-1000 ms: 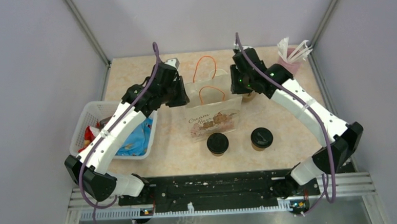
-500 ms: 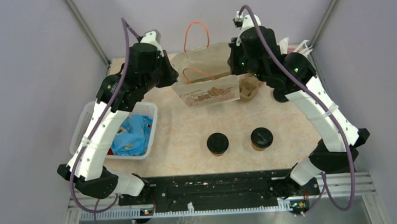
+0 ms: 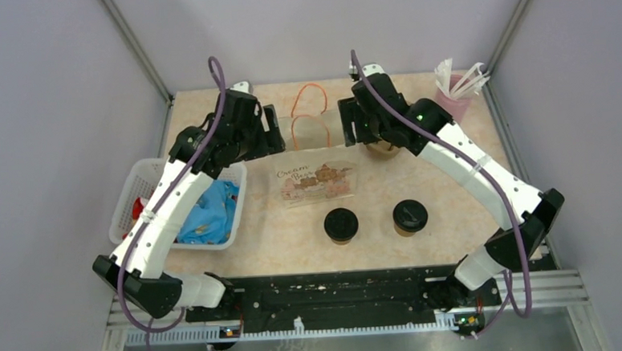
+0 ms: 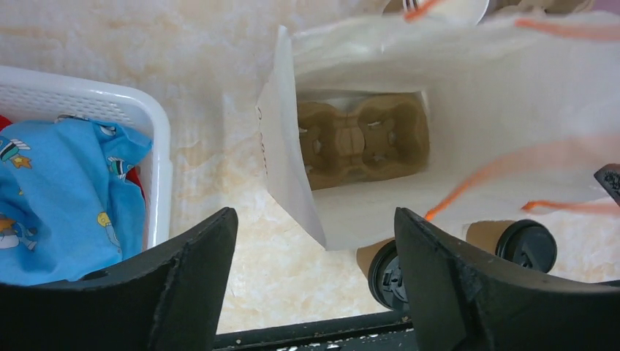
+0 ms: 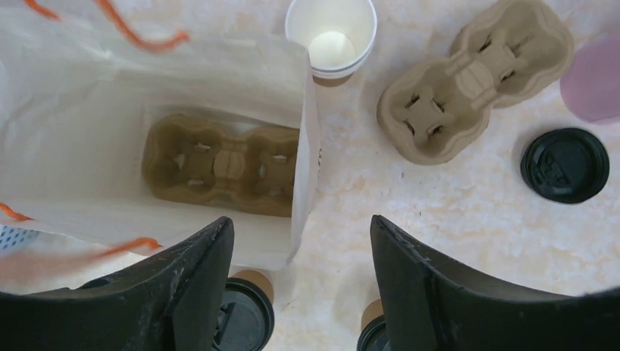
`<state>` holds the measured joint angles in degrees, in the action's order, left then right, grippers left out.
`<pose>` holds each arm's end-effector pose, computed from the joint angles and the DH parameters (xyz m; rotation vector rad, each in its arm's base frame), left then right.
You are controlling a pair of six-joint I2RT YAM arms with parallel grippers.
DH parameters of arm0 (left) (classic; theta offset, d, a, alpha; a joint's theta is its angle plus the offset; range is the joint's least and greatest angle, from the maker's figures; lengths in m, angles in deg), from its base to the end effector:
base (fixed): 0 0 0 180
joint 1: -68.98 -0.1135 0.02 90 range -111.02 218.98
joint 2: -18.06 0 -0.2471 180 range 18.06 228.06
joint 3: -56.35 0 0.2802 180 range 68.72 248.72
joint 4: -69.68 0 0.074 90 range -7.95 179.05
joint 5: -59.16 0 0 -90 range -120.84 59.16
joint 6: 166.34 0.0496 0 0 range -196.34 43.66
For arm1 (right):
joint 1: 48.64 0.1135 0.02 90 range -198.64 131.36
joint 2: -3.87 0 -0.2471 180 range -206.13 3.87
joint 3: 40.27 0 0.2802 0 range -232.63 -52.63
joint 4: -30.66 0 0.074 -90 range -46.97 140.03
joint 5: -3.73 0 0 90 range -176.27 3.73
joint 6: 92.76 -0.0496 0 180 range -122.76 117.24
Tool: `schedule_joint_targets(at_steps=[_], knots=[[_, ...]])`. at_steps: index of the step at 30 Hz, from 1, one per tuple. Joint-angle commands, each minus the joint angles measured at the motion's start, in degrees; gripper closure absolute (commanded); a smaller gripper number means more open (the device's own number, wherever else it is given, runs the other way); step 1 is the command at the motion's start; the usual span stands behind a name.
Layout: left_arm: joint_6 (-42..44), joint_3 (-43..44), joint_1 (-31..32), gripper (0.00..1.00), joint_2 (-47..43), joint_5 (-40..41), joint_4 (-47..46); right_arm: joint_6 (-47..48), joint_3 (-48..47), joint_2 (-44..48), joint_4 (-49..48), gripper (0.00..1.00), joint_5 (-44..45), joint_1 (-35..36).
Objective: Pack the takeout coffee
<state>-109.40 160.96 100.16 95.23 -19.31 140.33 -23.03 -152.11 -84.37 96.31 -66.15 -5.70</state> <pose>0.2645 -0.1485 0.3996 -0.1399 2.3258 -0.3364 0.2742 0.2319 0.3919 -0.2682 2.2415 0.1844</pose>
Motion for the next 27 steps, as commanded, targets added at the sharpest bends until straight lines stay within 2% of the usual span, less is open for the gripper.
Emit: schedule_joint_targets(at_steps=[1,6,9,15,20,27], knots=[[0.6,2.89,-0.55,0.14,-3.14,1.84,-1.7,1.76,-5.6,3.55,0.88,0.28,0.5,-0.14],[0.84,3.11,-0.65,0.1,-2.55,2.0,-0.34,3.22,-7.68,6.73,9.38,0.18,3.43,-0.14],[1.25,2.32,-0.68,0.09,-2.92,1.53,-1.11,4.38,-6.37,11.39,11.16,0.12,3.36,-0.23],[1.8,2.93,-2.4,0.13,-0.99,-0.08,-1.01,1.46,0.97,16.86,11.53,0.09,1.42,-2.52],[3.17,4.78,-2.93,0.19,2.31,0.34,-0.42,-4.16,-2.76,10.86,7.96,0.1,-2.82,-2.61],[6.33,4.96,-3.22,0.38,6.92,1.06,-1.63,-5.15,-7.34,-1.13,1.01,0.18,-5.86,-2.53]])
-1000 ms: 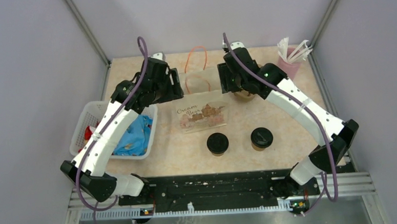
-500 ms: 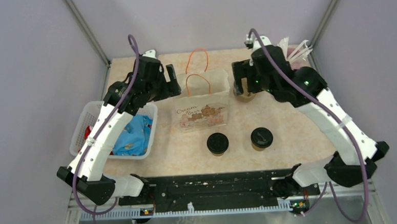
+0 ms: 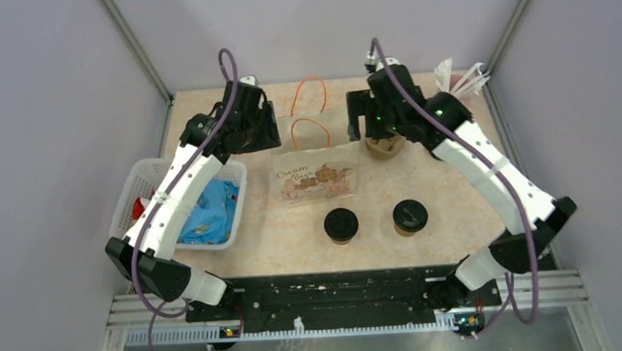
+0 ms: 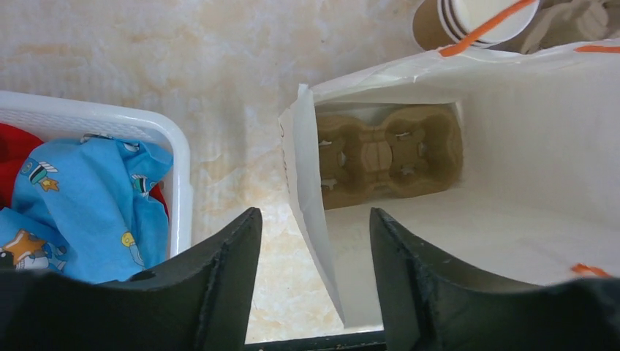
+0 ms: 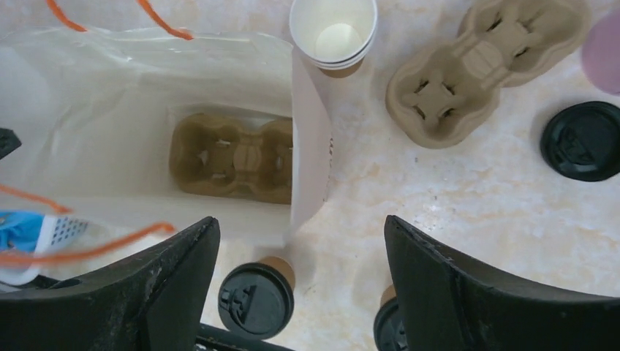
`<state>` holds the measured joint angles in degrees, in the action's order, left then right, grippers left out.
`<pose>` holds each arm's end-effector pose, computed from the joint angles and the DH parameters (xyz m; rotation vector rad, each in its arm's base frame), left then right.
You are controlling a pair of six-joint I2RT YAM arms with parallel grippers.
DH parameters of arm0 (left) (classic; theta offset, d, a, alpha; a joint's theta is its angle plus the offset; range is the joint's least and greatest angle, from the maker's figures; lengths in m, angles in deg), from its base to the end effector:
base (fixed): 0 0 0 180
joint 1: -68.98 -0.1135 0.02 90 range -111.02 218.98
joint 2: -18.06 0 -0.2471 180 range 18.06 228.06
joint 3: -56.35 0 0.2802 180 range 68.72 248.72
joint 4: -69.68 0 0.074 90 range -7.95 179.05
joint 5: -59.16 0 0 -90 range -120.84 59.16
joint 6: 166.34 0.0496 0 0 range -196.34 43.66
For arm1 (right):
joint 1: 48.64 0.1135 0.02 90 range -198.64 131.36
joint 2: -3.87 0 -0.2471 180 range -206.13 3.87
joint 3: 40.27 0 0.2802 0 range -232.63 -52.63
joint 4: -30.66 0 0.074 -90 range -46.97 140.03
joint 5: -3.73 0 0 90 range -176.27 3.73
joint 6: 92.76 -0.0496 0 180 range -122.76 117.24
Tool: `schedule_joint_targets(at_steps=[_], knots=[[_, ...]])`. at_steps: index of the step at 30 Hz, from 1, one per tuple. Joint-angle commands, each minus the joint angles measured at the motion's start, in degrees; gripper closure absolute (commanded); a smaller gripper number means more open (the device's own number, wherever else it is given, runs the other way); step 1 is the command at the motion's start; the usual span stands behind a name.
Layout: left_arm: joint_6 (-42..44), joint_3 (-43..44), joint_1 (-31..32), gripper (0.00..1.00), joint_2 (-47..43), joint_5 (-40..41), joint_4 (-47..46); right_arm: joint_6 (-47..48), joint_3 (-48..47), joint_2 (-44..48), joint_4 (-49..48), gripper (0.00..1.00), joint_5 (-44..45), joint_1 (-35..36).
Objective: Pack the takeout coffee
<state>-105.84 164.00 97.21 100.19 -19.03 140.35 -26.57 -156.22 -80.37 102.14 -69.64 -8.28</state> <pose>0.2915 -0.1450 0.3921 -0.1263 2.3486 -0.2553 0.2583 0.2009 0.4289 -0.1705 2.2389 0.2804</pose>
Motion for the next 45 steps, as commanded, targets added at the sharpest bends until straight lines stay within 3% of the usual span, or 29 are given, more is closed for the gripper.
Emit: schedule_joint_targets(at_steps=[1,4,6,10,11,15,19,22,26,27,28,30,33,39,42,45], knots=[[3.14,1.77,-0.22,0.42,2.42,1.1,-1.84,-1.57,-3.31,-6.54,-5.28,0.2,-1.22,0.2],[3.44,2.32,-0.23,0.53,3.67,1.29,-1.92,-0.43,-2.94,-9.71,-6.58,0.28,3.59,0.25],[3.69,3.0,-0.27,0.66,4.14,0.95,-2.09,1.49,-3.36,-10.81,-7.42,0.46,4.95,0.3],[4.46,7.23,-0.19,1.0,5.5,0.55,-0.25,4.45,-7.29,-10.82,-7.4,0.95,7.05,0.59],[4.53,9.85,-0.26,1.0,6.26,0.45,1.58,5.0,-9.82,-10.88,-5.96,1.0,7.31,0.86],[4.62,21.53,-0.14,1.0,8.57,0.15,8.2,4.65,-21.45,-12.06,3.44,1.0,6.6,1.86],[3.8,27.96,-0.18,1.0,8.84,-1.76,11.03,2.41,-24.88,-10.93,5.92,1.0,5.13,1.91],[3.35,28.27,-0.16,1.0,8.12,-3.39,10.94,0.8,-22.9,-9.31,4.78,1.0,4.61,1.87],[2.96,23.53,-0.23,0.99,6.58,-3.49,9.76,-0.5,-12.41,-5.59,0.31,1.0,5.05,1.87],[2.91,19.99,-0.21,0.89,5.56,-3.69,8.5,-0.42,-8.12,-4.33,-1.66,0.94,5.16,1.78],[2.8,15.65,-0.4,0.69,4.18,-3.78,6.92,-0.08,-4.15,-3.06,-3.47,0.76,4.97,1.46],[2.49,10.04,-0.78,0.46,1.99,-4.07,5.19,0.0,-0.32,-1.4,-3.65,0.46,4.59,0.37],[2.03,8.9,-0.83,0.2,-0.84,-2.24,5.69,1.99,-3.07,-0.39,1.57,0.29,4.63,0.13],[0.23,12.44,-0.94,0.08,-3.79,-1.62,10.4,3.83,-5.13,6.25,10.84,0.16,4.06,0.13],[-0.73,11.3,-1.07,0.04,-5.16,-2.04,11.71,5.64,2.35,11.86,10.97,0.14,-0.65,0.15],[-2.95,9.56,-1.15,0.03,-7.94,-2.66,11.5,6.0,12.75,14.68,9.31,0.11,-12.38,1.17]])
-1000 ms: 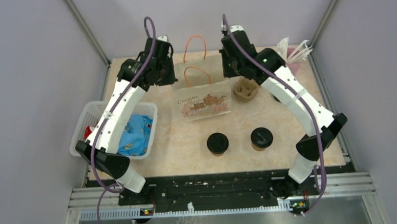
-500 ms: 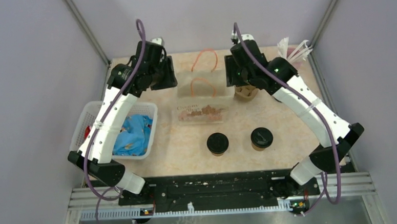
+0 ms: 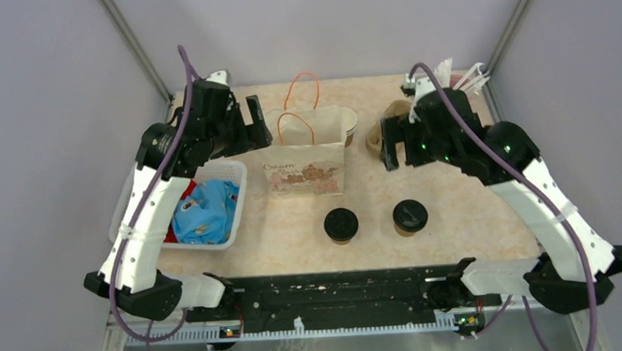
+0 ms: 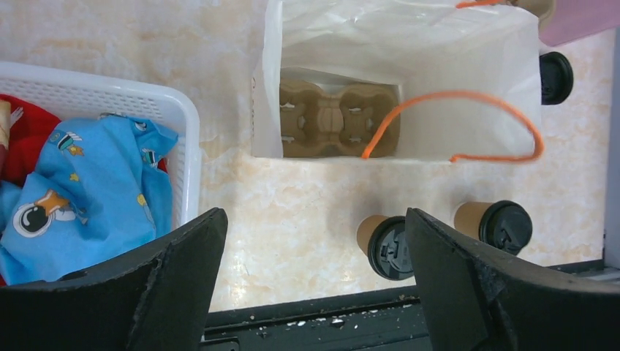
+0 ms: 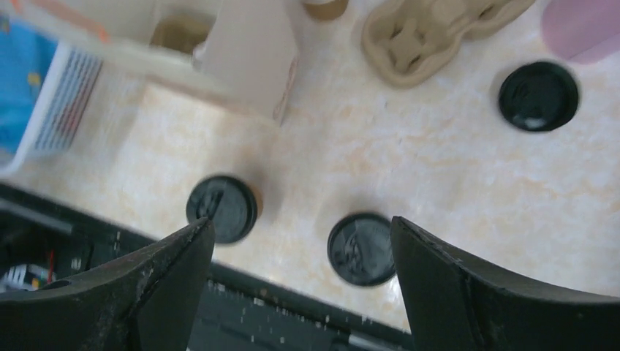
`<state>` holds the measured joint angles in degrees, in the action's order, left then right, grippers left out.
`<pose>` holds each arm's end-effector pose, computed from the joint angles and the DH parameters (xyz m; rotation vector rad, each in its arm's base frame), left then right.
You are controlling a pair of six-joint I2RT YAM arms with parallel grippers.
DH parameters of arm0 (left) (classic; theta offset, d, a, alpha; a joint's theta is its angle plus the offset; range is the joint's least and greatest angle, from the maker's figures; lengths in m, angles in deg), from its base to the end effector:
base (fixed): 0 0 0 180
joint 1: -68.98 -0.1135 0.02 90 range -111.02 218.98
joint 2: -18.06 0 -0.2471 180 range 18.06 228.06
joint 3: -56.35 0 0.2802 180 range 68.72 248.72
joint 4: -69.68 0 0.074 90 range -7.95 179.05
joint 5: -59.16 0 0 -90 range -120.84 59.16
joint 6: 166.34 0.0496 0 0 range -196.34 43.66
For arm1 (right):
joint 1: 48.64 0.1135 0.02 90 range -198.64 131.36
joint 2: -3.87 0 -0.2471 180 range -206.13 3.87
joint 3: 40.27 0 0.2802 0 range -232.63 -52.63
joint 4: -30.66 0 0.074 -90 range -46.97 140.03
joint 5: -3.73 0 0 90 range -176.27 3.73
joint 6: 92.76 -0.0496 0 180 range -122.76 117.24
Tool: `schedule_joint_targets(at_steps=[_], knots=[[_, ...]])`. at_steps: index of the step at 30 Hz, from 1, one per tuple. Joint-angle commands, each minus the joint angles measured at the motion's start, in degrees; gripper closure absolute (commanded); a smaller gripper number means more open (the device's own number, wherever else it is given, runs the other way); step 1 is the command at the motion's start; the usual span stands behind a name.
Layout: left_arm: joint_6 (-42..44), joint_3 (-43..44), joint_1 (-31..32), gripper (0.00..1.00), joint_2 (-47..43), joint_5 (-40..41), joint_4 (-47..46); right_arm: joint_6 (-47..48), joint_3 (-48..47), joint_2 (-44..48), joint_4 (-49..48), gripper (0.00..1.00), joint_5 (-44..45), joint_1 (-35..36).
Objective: Pack the takeout coffee
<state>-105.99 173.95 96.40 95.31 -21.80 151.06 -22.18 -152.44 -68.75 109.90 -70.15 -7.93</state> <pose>0.2448 -0.1182 0.4552 -0.1274 2.2960 -0.3403 0.2029 0.1564 0.4500 -0.2672 2.2273 0.2523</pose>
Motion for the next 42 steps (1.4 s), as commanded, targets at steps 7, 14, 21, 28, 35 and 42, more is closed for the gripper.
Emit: schedule_joint_targets(at_steps=[7,14,21,28,35,42], knots=[[-7.26,-6.97,-0.37,0.03,-10.7,-1.26,-1.3,-8.38,22.79,0.77,-9.38,0.02,-11.2,15.89],[-8.66,-10.23,-0.4,0.03,-13.54,-2.08,-1.29,-10.3,29.25,-6.29,-21.53,0.01,-5.4,22.7],[-8.14,-10.82,-0.39,0.02,-14.34,-1.33,-0.54,-7.38,32.1,-10.36,-25.15,0.02,-0.15,24.0],[-7.56,-11.33,-0.35,0.02,-14.27,-1.35,-1.29,-5.57,33.59,-11.37,-28.25,0.08,1.55,24.02],[-7.04,-11.45,-0.37,0.02,-13.69,-1.35,-2.32,-4.56,31.84,-13.33,-26.72,0.17,1.97,24.0],[-6.41,-11.79,-0.38,0.01,-13.12,-1.37,-3.1,-4.08,31.85,-13.73,-26.29,0.15,1.32,24.06]])
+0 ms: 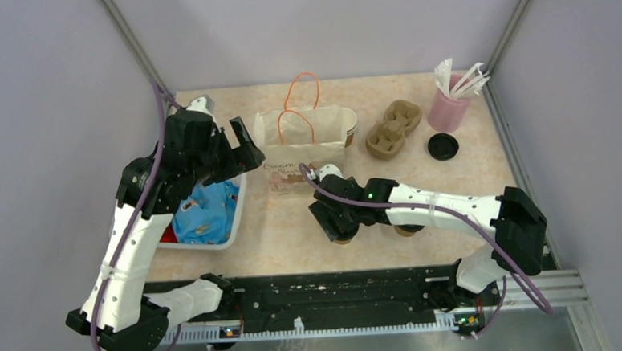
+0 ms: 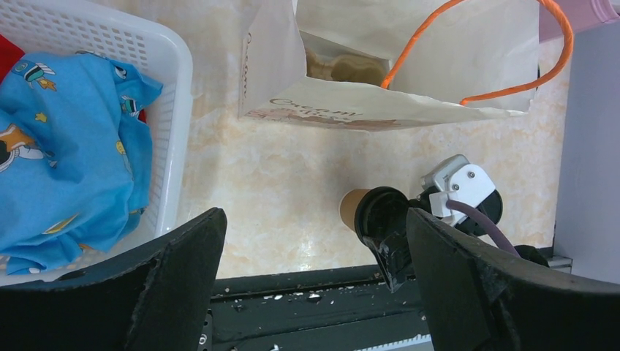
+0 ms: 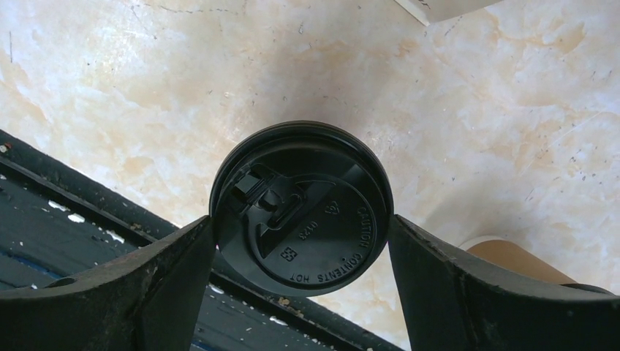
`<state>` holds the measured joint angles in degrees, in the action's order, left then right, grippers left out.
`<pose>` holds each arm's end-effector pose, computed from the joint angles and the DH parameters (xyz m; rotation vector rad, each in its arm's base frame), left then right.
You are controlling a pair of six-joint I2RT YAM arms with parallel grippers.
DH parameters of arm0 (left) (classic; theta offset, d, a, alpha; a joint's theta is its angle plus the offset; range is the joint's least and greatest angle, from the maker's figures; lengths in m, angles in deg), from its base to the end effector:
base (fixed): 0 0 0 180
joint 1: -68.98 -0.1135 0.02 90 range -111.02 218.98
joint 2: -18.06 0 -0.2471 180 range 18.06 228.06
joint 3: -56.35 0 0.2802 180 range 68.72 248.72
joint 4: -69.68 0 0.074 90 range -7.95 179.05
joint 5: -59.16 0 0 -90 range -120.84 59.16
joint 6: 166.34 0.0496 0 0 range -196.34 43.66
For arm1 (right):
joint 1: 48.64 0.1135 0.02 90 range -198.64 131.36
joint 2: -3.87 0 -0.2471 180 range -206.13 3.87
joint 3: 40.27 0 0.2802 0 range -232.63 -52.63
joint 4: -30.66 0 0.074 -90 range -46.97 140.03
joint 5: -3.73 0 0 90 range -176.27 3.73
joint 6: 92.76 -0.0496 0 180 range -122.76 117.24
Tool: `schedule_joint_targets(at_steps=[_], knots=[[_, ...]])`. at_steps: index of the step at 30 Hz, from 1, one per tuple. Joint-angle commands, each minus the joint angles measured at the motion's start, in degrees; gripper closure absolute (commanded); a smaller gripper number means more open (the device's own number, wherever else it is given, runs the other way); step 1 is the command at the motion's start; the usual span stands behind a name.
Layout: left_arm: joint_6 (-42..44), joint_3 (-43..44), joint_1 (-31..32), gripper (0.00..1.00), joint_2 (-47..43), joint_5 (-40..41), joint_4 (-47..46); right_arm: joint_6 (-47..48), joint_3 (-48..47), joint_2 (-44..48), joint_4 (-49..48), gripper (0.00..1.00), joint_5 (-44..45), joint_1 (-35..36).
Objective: Pack the takeout coffee
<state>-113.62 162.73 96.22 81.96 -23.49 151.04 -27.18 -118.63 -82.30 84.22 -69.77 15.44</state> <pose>0.1930 -0.0922 0.4473 -0.2696 2.2679 -0.4588 0.1610 0.2990 0.2153 -0.7858 2.4605 0.1915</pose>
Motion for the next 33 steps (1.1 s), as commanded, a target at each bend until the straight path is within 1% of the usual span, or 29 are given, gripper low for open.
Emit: schedule_joint_targets(at_steps=[1,6,15,19,23,27,30,33], knots=[[1.26,-0.64,-0.18,0.01,0.33,0.24,-3.23,1.02,-2.1,-0.32,-0.59,0.15,0.92,0.67],[1.54,-0.64,-0.19,0.01,0.79,0.09,-3.69,1.35,-2.07,-0.66,-0.58,0.17,1.13,0.63],[1.81,-0.44,-0.2,0.01,0.76,1.06,-3.43,1.09,-1.3,-0.76,-0.28,0.18,2.04,0.62],[1.99,-0.25,-0.19,0.01,1.29,1.58,-3.7,1.57,-3.09,0.7,1.88,0.23,3.4,0.63],[0.85,1.09,-0.95,0.01,2.99,0.83,-5.02,1.57,-5.8,6.99,6.55,0.24,3.92,0.67],[0.38,2.92,-3.28,0.01,5.71,-1.11,-7.18,2.2,-5.66,18.08,8.71,0.26,3.19,0.64],[1.45,4.12,-6.01,0.02,8.08,-3.9,-9.03,5.79,-8.7,24.96,12.0,0.26,5.99,0.58],[3.04,5.42,-7.92,0.03,10.95,-5.58,-10.33,11.69,-14.54,27.29,15.55,0.26,9.98,0.53]])
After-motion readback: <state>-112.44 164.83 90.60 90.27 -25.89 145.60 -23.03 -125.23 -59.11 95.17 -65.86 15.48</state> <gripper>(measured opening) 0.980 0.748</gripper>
